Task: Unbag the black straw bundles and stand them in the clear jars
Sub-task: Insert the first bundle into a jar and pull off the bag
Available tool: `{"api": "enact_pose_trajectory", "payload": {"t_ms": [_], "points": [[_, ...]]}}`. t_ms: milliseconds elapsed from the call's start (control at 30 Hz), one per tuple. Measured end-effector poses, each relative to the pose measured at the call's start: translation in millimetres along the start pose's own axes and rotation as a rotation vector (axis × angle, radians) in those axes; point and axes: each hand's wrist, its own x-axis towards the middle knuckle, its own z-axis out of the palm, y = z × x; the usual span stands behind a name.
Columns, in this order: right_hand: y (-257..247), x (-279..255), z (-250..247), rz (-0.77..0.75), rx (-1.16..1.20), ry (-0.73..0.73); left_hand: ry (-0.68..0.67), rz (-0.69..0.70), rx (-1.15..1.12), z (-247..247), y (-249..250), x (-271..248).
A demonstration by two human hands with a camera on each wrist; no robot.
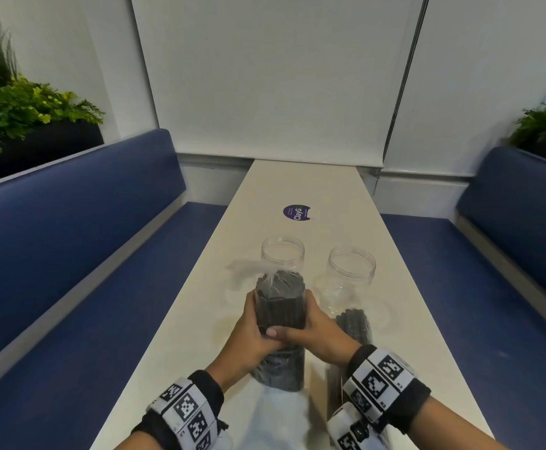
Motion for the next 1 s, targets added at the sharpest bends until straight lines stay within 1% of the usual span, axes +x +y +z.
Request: {"api": "enact_pose_trajectory", "payload": {"t_ms": [100, 200, 233, 267, 333, 400, 500, 600, 667, 733, 800, 867, 933, 1000], "points": [[9, -1, 2, 0.051, -0.099, -0.025, -0.042, -0.023, 0.057, -1, 0, -4], [17, -4, 2, 0.123, -0.202, -0.063, -0.210, -0.041, 0.136, -11, 11, -4], [19, -6, 1, 0.141, -0.248, -0.072, -0.241, -0.042, 0.135, -15, 16, -3], [19, -8, 0, 0.156, -0.284, -0.087, -0.234, -0.037, 0.121, -18, 22, -1], [12, -10, -4, 0.154, -0.285, -0.134, -0.130, -0.017, 0.066, -20, 34, 4], [-1, -11, -10, 0.084, -0.192, -0.152, -0.046, 0.008, 0.028, -15, 38, 9], [-25, -10, -21, -0.005, 0.010, -0.113, -0.055, 0.025, 0.010, -4, 26, 7], [-26, -6, -23, -0.013, 0.150, -0.089, -0.083, 0.006, -0.055, 3, 9, -1], [-15, -4, -18, -0.011, 0.135, -0.008, -0.079, -0.009, -0.065, 3, 3, -2], [-4, -5, -10, -0.010, 0.084, 0.035, -0.109, -0.012, -0.019, 0, 2, -1], [5, -6, -3, 0.003, 0.001, 0.039, -0.175, -0.036, 0.019, -8, 6, 1], [10, -7, 0, 0.021, -0.050, 0.024, -0.215, -0.041, 0.000, -17, 16, 2], [12, -6, 3, 0.031, -0.073, 0.006, -0.178, -0.022, -0.056, -22, 26, 8], [13, -6, 6, 0.034, -0.068, 0.004, -0.085, 0.004, -0.077, -18, 34, 14]]}}
